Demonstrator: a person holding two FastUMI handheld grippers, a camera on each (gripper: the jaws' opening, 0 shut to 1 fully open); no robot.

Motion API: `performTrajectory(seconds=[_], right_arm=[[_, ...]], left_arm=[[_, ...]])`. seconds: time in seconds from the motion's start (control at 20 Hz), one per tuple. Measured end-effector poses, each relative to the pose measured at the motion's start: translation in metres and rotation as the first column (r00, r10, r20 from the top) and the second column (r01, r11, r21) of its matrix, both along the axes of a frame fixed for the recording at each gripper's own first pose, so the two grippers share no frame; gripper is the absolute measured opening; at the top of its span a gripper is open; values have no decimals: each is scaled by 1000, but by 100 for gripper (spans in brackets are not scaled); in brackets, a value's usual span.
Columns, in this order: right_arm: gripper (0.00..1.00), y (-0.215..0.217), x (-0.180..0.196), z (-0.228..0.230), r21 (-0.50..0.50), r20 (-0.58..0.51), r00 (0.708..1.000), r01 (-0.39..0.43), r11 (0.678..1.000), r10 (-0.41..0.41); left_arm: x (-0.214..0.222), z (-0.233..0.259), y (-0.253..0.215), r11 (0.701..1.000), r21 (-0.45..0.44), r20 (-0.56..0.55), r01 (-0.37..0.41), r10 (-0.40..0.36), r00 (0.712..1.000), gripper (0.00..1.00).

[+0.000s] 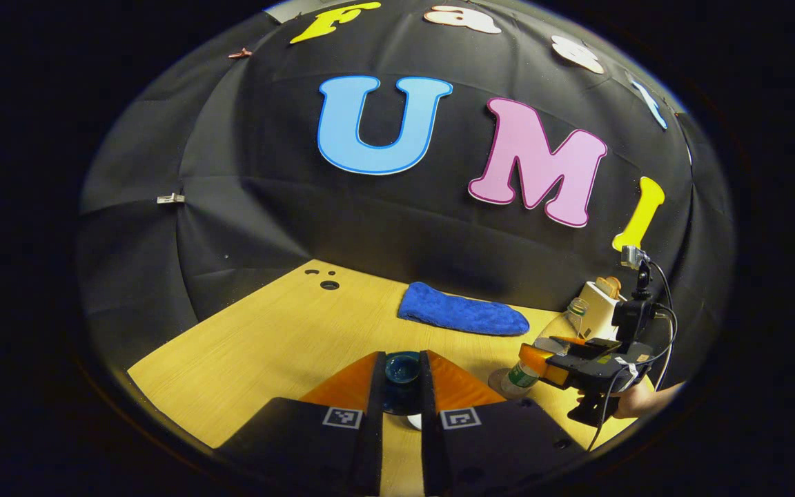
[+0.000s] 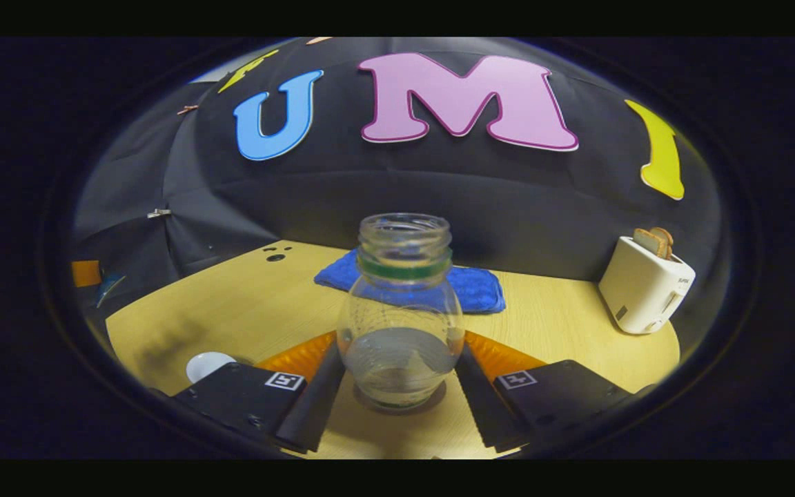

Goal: Open the teacup lid with one hand, grasp the water bottle and pour water into the teacup with the other hand; after pouring, place the water bottle on the coaster and then close the teacup lid.

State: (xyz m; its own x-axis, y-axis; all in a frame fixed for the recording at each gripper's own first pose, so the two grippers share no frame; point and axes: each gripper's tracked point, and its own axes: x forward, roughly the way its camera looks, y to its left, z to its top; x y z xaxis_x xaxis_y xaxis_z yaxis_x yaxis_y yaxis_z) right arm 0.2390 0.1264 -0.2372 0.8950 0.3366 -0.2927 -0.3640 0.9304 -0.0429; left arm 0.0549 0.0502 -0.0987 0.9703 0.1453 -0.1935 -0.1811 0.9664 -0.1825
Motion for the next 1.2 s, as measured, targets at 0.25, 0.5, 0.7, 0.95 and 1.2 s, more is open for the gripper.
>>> performTrajectory(seconds=[0.25,0.5,0.7,0.95,1.2], right_arm=[[100,-9,-20,-10,0,-38,999,7,1000,-7],[100,-45,-74,-33,-6,-91,993,77,997,-78],[100,-63,-127,-39,-54,-97,992,71,996,-76],[100,-68,-174,-41,-70,-129,990,48,996,-57],[100,-67,-194,-57,-79,-192,980,44,996,-58]], left_arm=[[4,-8,-7,1000,3,-19,21,-21,1000,27],[20,-34,-27,998,21,-47,63,-62,997,27],[37,-60,-45,991,63,-75,117,-112,991,27],[51,-92,-57,982,100,-110,158,-147,983,27],[57,-111,-66,964,164,-147,208,-184,972,27]])
